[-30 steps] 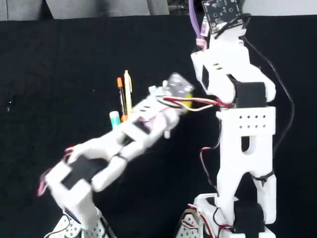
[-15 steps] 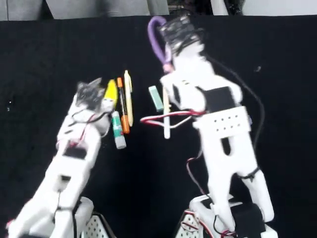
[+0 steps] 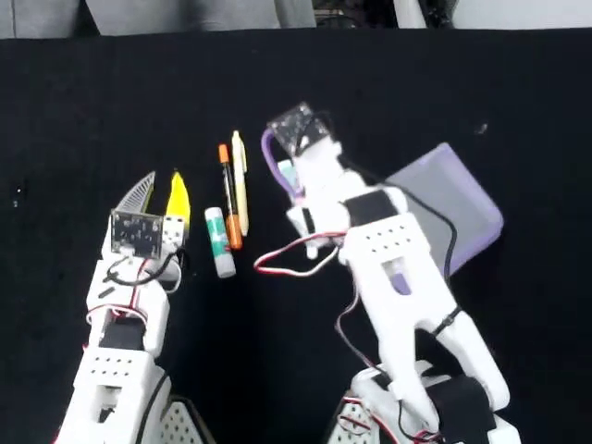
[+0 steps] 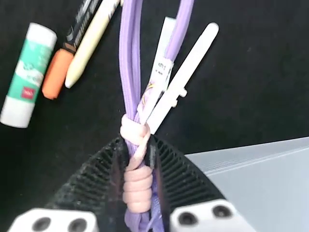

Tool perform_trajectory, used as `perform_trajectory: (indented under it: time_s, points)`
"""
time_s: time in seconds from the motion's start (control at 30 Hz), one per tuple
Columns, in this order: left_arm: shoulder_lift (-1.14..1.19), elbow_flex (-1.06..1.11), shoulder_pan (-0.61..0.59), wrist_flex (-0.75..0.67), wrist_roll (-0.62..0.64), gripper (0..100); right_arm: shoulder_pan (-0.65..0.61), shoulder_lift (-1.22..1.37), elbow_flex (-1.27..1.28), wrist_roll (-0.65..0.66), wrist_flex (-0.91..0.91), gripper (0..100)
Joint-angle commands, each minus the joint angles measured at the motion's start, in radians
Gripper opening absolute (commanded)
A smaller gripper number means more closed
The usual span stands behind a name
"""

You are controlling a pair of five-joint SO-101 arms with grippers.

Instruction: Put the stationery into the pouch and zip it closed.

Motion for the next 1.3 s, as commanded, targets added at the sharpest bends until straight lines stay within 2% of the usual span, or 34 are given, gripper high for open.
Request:
perform_trajectory:
  time_s: [0.0, 0.1, 0.33, 0.57, 0.73, 0.83, 0.93, 1.03, 1.27]
  points:
    - [-0.018, 0.027, 0.001, 0.008, 0.003, 12, -0.006, -0.024, 0.021, 0.011, -0.031, 1.1]
    - [-0.018, 0.027, 0.051, 0.009, 0.003, 12, 0.028, -0.048, 0.01, 0.011, 0.028, 1.1]
    - [-0.017, 0.027, 0.26, 0.012, -0.003, 12, 0.146, -0.239, 0.024, 0.011, 0.166, 1.1]
    - [-0.017, 0.016, 0.435, 0.012, -0.003, 12, 0.158, -0.562, 0.117, 0.012, 0.264, 1.1]
    - [-0.015, -0.004, 0.529, 0.012, -0.003, 12, 0.158, -0.78, 0.147, 0.078, 0.296, 1.1]
    - [0.011, -0.064, 0.558, 0.084, -0.003, 12, 0.158, -0.849, 0.148, 0.081, 0.319, 1.1]
    - [0.095, -0.165, 0.587, 0.152, -0.002, 12, 0.158, -0.858, 0.148, 0.081, 0.322, 1.1]
    - [0.233, -0.266, 0.634, 0.152, 0.0, 12, 0.161, -0.858, 0.148, 0.081, 0.322, 1.1]
    - [0.623, -0.533, 0.722, 0.15, 0.003, 12, 0.299, -0.86, 0.142, 0.081, 0.322, 1.1]
